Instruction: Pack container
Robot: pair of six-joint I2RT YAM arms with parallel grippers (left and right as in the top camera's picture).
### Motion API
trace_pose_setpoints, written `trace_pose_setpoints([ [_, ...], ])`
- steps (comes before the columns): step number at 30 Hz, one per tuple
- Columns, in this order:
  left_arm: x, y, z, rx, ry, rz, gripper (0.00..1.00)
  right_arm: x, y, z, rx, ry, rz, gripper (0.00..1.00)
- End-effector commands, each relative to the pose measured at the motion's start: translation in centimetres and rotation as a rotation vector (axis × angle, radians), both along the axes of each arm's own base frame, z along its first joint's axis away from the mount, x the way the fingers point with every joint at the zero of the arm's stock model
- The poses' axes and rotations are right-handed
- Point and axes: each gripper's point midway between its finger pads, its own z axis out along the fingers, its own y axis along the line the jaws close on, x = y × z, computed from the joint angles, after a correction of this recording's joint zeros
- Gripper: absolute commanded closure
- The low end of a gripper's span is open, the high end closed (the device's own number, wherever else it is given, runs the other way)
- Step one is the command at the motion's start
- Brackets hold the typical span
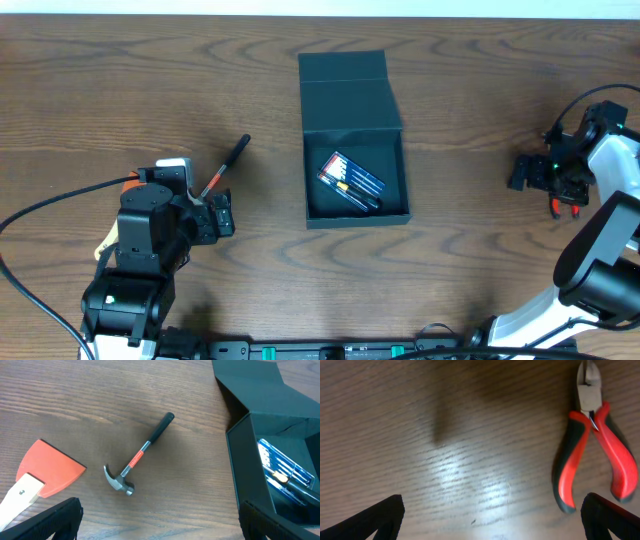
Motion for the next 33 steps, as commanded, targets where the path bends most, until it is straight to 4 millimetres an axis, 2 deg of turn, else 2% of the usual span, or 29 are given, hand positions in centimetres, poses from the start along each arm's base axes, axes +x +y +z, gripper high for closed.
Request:
trace_pose_setpoints([
  [1,0.3,0.2,0.9,0.006,-0.022,0.009,0.01,-0.2,-0.6,-1.0,0.002,0.016,-0.005,0.02],
  [7,0.3,0.2,0.9,0.006,-0.022,0.009,0.01,-0.2,-2.2,-1.1,-0.035,0.004,-0.033,0.03],
  [13,0.3,0.2,0.9,0.006,-0.023,0.009,0.01,0.2,-2.8,-1.1,-0.045,-0.016,-0.042,0.03],
  [23,0.3,0.2,0.9,0.006,-0.023,0.009,0.01,0.3,-2.7,-2.1,-0.034,-0.007,-0.041,0.03],
  [33,0.3,0.2,0.9,0.006,-0.023,0.009,0.01,0.2,-2.0,-4.3,0.018,0.029,-0.036,0.05],
])
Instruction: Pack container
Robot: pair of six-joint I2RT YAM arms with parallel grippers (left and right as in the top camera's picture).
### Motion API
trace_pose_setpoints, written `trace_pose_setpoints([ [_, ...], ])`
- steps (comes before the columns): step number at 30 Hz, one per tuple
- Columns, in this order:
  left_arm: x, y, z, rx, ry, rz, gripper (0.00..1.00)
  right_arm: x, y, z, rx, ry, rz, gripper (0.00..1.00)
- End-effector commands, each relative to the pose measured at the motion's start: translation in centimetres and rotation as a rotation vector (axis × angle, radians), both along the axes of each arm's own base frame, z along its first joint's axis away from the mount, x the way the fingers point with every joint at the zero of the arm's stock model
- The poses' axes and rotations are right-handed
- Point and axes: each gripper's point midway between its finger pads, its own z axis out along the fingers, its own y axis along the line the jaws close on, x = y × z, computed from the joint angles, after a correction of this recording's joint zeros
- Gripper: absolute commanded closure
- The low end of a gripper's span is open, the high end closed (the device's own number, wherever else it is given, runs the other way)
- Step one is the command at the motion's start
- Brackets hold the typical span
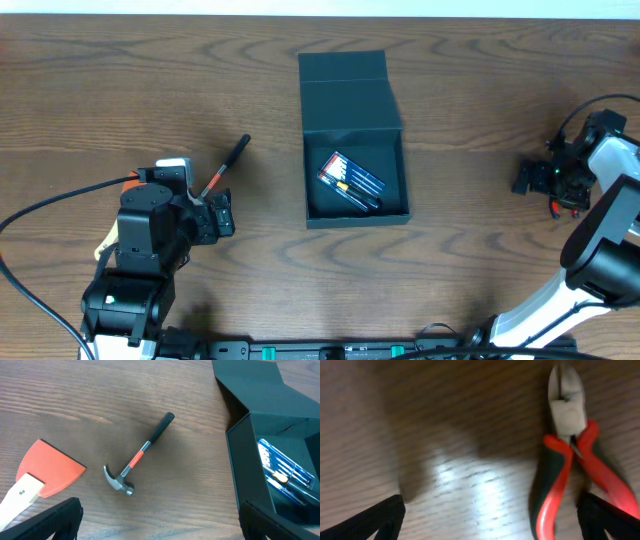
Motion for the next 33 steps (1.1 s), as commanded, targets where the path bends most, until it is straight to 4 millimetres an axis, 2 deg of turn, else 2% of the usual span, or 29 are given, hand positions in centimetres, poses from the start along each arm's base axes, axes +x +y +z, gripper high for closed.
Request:
trace_pose_setpoints([
  [1,0.30,0.18,0.94,0.006,-0.022,0.009,0.01,0.08,0.62,-0.91,0.047,0.000,0.005,0.06],
  [4,0.30,0.18,0.94,0.006,-0.022,0.009,0.01,0.12,0.59,-0.91,0.046,-0.002,0.005,0.14],
  [8,0.30,0.18,0.94,0.006,-0.022,0.009,0.01,0.12,0.60,-0.91,0.046,-0.001,0.001,0.35],
  [11,0.30,0.18,0.94,0.006,-0.022,0.009,0.01,0.12,0.59,-0.91,0.046,-0.001,-0.003,0.38],
  [14,0.29,0.19,0.94,0.006,-0.022,0.009,0.02,0.13,0.60,-0.91,0.046,-0.001,-0.004,0.48],
  [17,0.30,0.18,0.94,0.006,-0.022,0.009,0.01,0.13,0.61,-0.91,0.047,-0.001,-0.010,0.54],
  [23,0.30,0.18,0.94,0.006,-0.022,0.009,0.01,0.15,0.64,-0.91,0.047,-0.002,-0.009,0.62],
  [26,0.30,0.18,0.94,0.006,-0.022,0.009,0.01,0.22,0.75,-0.90,0.054,-0.005,-0.009,0.71],
  [29,0.30,0.18,0.94,0.006,-0.022,0.009,0.01,0.29,0.91,-0.89,0.063,-0.010,-0.009,0.75],
  [33,0.30,0.18,0.94,0.006,-0.022,0.009,0.01,0.31,0.93,-0.89,0.064,-0.011,-0.009,0.89],
])
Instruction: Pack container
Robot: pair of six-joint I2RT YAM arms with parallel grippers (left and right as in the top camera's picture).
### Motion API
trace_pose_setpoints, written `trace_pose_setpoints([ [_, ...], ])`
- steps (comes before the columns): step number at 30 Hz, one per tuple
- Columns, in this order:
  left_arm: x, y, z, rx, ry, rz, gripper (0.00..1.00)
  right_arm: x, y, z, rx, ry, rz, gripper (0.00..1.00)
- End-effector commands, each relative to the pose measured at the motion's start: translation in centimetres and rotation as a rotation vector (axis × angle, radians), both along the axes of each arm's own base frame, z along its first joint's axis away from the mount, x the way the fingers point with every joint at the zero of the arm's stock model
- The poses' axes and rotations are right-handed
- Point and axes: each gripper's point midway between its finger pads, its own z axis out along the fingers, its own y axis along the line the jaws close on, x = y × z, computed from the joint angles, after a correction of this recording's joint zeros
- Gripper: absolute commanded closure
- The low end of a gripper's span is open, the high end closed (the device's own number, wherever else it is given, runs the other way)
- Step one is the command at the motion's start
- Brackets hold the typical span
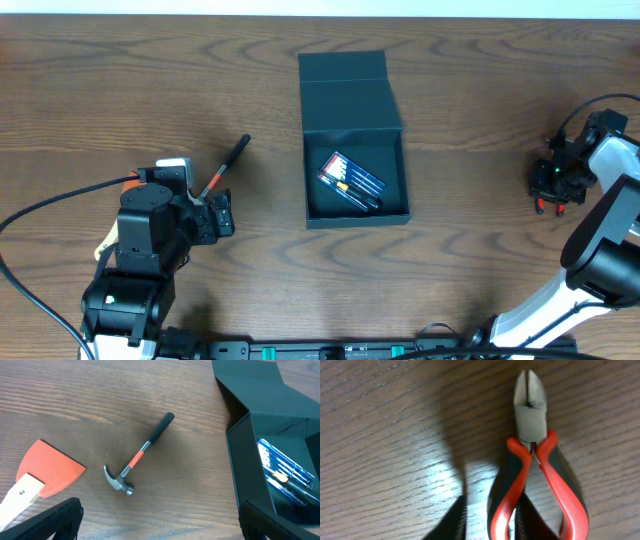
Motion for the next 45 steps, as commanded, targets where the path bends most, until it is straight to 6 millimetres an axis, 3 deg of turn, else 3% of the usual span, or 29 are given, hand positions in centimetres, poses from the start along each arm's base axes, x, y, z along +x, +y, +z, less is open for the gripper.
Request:
trace_pose_setpoints([
  [1,0.3,0.2,0.9,0.006,-0.022,0.009,0.01,-0.1,0.6,-0.9,0.042,0.010,-0.003,0.92],
  [5,0.3,0.2,0.9,0.006,-0.023,0.009,0.02,0.0,0.7,-0.9,0.045,0.009,-0.014,0.99],
  [16,0.3,0.2,0.9,0.006,-0.023,0.009,0.01,0.4,1.6,-0.9,0.046,0.011,0.015,0.99],
  [25,0.3,0.2,0.9,0.006,-0.023,0.009,0.02,1.5,4.3,0.4,0.040,0.003,0.097,0.99],
  [30,0.3,0.2,0.9,0.006,-0.023,0.009,0.01,3.6,7.5,4.2,0.027,-0.064,0.203,0.99],
  [40,0.3,0.2,0.9,0.006,-0.022,0.009,0.01,6.8,13.9,15.7,-0.088,-0.334,0.403,0.99],
  [42,0.2,0.2,0.8,0.007,-0.018,0.008,0.02,6.9,14.5,17.2,-0.123,-0.367,0.420,0.99],
  [45,0.1,0.2,0.7,0.009,-0.008,0.008,0.01,6.6,14.7,17.5,-0.130,-0.370,0.422,0.99],
])
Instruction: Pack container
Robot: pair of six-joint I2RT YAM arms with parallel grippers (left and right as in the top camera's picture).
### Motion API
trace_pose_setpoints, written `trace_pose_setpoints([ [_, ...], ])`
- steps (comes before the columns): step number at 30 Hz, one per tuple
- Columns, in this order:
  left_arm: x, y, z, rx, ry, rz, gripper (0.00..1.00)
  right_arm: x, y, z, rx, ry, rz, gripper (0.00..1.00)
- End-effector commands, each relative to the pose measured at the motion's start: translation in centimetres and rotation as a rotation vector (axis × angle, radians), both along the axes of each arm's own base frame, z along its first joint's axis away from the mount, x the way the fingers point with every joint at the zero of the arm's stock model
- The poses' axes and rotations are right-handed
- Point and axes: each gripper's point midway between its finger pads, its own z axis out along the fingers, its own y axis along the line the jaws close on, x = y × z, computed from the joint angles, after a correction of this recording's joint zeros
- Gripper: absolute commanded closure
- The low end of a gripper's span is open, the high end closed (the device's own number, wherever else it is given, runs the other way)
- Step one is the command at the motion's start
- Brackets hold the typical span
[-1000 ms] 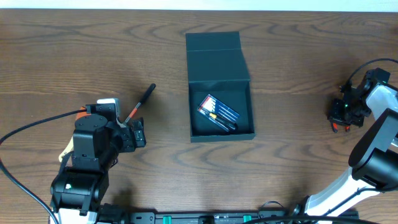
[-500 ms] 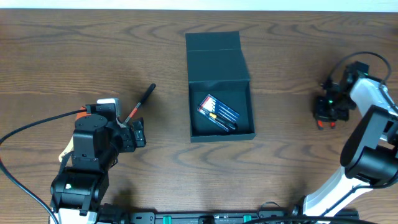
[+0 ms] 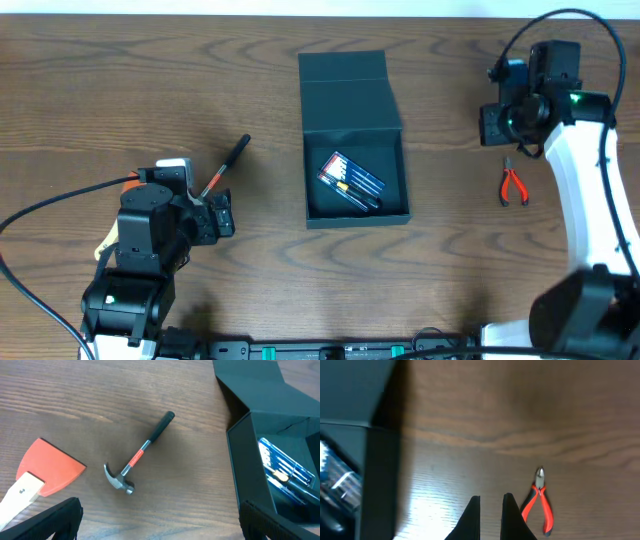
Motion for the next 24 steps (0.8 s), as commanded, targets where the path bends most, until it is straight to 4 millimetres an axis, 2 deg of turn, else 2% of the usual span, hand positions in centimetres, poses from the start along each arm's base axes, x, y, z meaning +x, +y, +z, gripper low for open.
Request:
trace_pose_setpoints([
  [1,0.2,0.2,0.8,0.008,-0.013,0.008,0.02,-0.2,-0.6,0.0,-0.038,0.011,-0.024,0.99],
  [6,0.0,0.2,0.6,0.009,-0.002,0.008,0.02,-1.0,-3.3,-2.2,-0.086,0.082,-0.156,0.99],
  [10,0.0,0.2,0.6,0.009,-0.002,0.008,0.01,-2.2,-5.2,-4.9,-0.084,0.168,-0.244,0.99],
  [17,0.0,0.2,0.6,0.009,-0.004,0.008,0.01,-4.0,-6.4,-9.6,-0.053,0.312,-0.286,0.99],
  [24,0.0,0.2,0.6,0.009,-0.004,0.008,0.02,-4.1,-6.7,-12.4,-0.049,0.376,-0.289,0.99],
])
